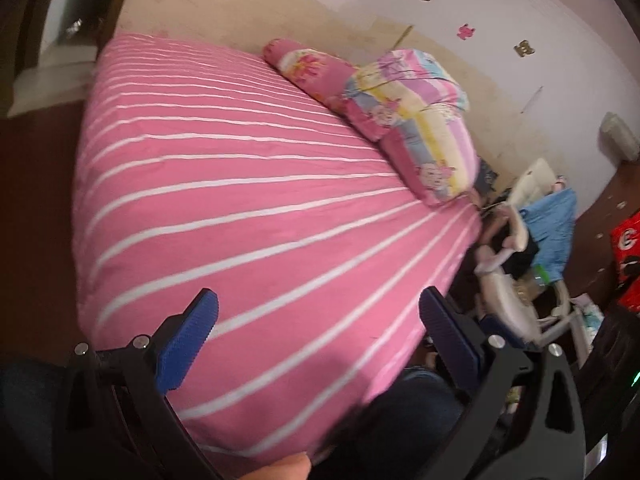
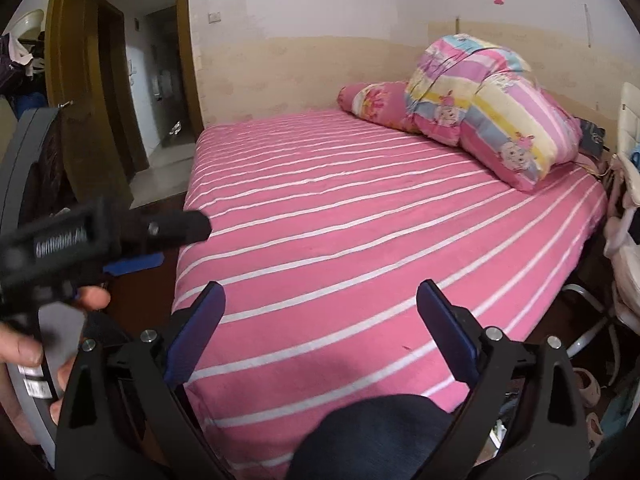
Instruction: Collect trash
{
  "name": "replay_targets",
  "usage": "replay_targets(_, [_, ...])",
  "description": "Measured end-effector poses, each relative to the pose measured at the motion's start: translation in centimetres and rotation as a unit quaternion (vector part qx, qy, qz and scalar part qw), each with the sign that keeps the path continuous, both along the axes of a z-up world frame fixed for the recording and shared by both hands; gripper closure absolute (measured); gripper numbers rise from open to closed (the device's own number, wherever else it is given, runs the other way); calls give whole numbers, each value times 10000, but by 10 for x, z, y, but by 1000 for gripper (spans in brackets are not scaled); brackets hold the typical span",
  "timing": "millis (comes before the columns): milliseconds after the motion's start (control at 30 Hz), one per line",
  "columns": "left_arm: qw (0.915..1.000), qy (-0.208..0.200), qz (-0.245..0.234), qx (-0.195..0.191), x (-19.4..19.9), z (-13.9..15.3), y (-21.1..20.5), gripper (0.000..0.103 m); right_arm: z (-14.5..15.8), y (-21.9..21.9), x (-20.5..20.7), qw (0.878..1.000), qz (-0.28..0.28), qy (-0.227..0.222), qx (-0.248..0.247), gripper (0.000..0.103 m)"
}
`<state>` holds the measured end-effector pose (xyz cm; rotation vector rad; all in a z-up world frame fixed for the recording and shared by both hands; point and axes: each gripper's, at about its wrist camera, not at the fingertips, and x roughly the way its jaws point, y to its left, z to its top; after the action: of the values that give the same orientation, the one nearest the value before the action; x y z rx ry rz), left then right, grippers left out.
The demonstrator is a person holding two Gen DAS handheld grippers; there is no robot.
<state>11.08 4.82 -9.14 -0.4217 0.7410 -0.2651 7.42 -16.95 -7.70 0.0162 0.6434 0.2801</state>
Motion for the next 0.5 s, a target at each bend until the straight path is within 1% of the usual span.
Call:
replay_targets(133, [9987,-28,320,391,1,-13,13,6,-6,8,6,9998,63,49,196,7])
replay_targets(233, [9971,19,499,579,5,-22,16,5,-15,14,10,9996,30,134,248,7])
replay_targets(367, [9964,10,529,657,9,-33,20,6,-21,17,10,9992,-83,157,357,7])
replay_targets(500, [9970,13,538,560,14,-34,21,5,-26,14,17,9984,-192,321,420,7])
